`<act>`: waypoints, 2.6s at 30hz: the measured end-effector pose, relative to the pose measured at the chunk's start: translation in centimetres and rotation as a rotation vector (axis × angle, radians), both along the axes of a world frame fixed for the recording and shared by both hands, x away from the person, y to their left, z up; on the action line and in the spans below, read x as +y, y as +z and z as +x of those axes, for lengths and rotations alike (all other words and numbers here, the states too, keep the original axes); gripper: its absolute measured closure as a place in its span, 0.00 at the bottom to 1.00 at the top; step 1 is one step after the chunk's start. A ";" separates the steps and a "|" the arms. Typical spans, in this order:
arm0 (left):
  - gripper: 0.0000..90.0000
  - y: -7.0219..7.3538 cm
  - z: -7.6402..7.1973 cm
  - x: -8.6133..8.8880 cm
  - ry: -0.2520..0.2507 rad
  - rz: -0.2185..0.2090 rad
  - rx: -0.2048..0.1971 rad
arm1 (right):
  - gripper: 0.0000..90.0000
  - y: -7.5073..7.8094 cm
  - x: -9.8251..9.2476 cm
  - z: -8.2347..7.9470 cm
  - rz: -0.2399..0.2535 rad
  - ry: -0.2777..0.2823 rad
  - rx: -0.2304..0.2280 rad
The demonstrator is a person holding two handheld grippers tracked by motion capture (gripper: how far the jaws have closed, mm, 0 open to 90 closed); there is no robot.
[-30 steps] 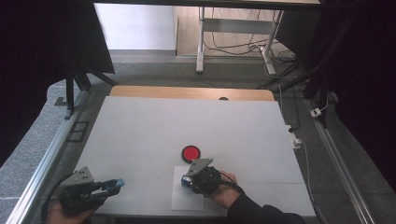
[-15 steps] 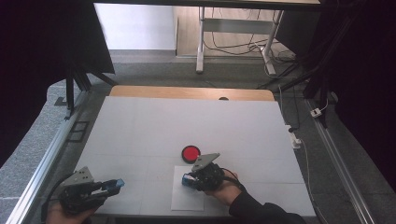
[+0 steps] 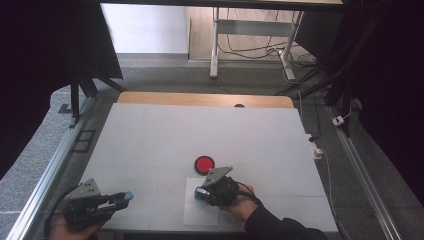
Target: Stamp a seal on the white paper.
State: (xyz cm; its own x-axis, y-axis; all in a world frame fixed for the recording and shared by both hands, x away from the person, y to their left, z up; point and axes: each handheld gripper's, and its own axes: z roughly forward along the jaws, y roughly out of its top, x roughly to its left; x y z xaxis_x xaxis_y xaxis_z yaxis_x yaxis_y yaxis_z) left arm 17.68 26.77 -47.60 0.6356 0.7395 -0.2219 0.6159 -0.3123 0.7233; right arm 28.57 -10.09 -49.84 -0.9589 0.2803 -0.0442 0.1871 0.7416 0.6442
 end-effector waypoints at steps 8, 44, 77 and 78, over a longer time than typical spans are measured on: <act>0.76 0.0 0.0 0.0 -0.001 -0.005 0.000 | 0.79 0.2 0.3 -0.1 -0.024 -0.002 -0.002; 0.76 0.0 -0.1 0.1 0.009 -0.004 0.000 | 0.79 1.7 -0.4 0.6 0.048 -0.017 0.044; 0.76 0.0 0.0 0.2 0.015 -0.015 0.010 | 0.79 6.7 -3.7 0.2 0.274 -0.060 -0.008; 0.76 0.0 0.0 0.2 0.015 -0.016 0.011 | 0.79 6.8 -3.8 0.1 0.279 -0.059 -0.012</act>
